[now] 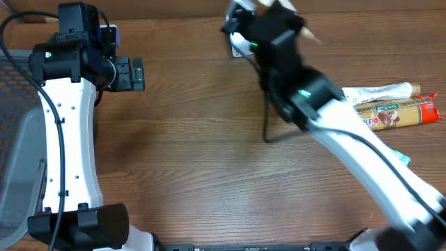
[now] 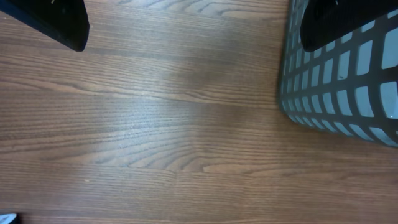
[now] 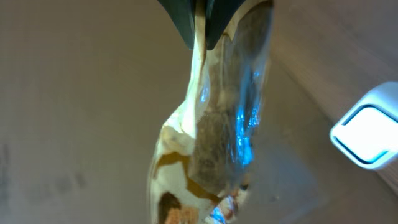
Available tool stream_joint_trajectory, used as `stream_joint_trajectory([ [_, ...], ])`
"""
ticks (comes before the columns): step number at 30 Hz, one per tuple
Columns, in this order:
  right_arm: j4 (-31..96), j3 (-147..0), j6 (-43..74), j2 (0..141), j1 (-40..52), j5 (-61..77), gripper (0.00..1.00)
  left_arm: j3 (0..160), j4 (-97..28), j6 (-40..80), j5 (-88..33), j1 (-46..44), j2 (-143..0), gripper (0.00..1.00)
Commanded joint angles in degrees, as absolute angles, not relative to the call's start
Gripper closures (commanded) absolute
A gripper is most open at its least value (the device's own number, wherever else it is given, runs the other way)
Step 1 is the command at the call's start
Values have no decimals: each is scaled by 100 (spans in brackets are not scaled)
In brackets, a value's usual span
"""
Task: Scan the item barcode
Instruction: 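Carry the snack bag right and drop it onto the other items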
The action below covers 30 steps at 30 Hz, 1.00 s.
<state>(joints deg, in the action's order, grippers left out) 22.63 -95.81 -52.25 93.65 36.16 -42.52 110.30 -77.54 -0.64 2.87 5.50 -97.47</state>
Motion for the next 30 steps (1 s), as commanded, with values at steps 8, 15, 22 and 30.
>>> stream_joint_trajectory([
  [8,5011,-9673,1310,7275,2451,-2322,96,11137,-7732,-172,318,561,-9782,1],
  [15,6318,-9664,1800,6794,158,-405,96,11137,-7732,-172,316,561,-9782,0],
  [22,5859,-8455,1516,6947,-1839,1721,96,11137,-7732,-174,318,561,-9782,0],
  [30,3168,-6353,1354,7446,-2790,3098,96,11137,-7732,-174,318,561,-9782,0],
])
